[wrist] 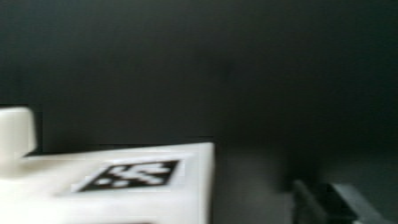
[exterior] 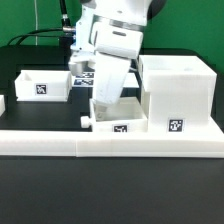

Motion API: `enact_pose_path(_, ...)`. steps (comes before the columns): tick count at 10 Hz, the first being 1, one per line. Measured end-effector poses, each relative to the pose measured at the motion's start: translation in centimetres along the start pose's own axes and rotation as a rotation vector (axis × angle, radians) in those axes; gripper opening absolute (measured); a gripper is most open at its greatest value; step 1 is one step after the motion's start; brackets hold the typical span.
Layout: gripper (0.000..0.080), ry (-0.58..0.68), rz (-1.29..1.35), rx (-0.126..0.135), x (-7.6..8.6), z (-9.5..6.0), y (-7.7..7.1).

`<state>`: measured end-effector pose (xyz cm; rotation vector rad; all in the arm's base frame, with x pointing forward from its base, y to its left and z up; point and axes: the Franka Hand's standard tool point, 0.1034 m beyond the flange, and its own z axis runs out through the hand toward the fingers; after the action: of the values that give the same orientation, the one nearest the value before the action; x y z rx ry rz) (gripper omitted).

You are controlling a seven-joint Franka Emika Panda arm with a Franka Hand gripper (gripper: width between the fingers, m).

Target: Assemble drawer

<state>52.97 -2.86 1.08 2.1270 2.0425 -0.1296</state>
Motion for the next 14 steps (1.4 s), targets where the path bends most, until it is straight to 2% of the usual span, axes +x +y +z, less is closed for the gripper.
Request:
enact_pose_path(1, 0.054, 0.0, 0.004, 0.003, -1.4, 0.1, -0.9)
enact_pose_path(2, 0.0615, 0.003, 0.015, 0.003, -2.4, 0.3, -1.7)
enact_pose_path(3, 0.0615, 0.006, 0.023, 0.003, -3.0, 0.5, -2.3)
enact_pose_path(4, 0.0643, 0.006, 0.021, 0.003, -2.9, 0.5, -2.2)
enact_pose_path(8, 0.0649, 0.006, 0.004, 0.007, -3.6, 0.7, -2.3)
enact_pose_path(9, 0.0649, -0.004, -0.074, 0.026, -4.0, 0.5, -2.2)
enact_pose_path(12, 0.0649, 0.089, -0.119, 0.04, -5.7, 0.8, -1.8)
enact_pose_path(13, 0.0649, 0.117, -0.139, 0.045, -6.8, 1.1, -2.0)
enact_pose_path(14, 0.0649, 0.132, -0.127, 0.048, -6.9, 1.0, -1.9)
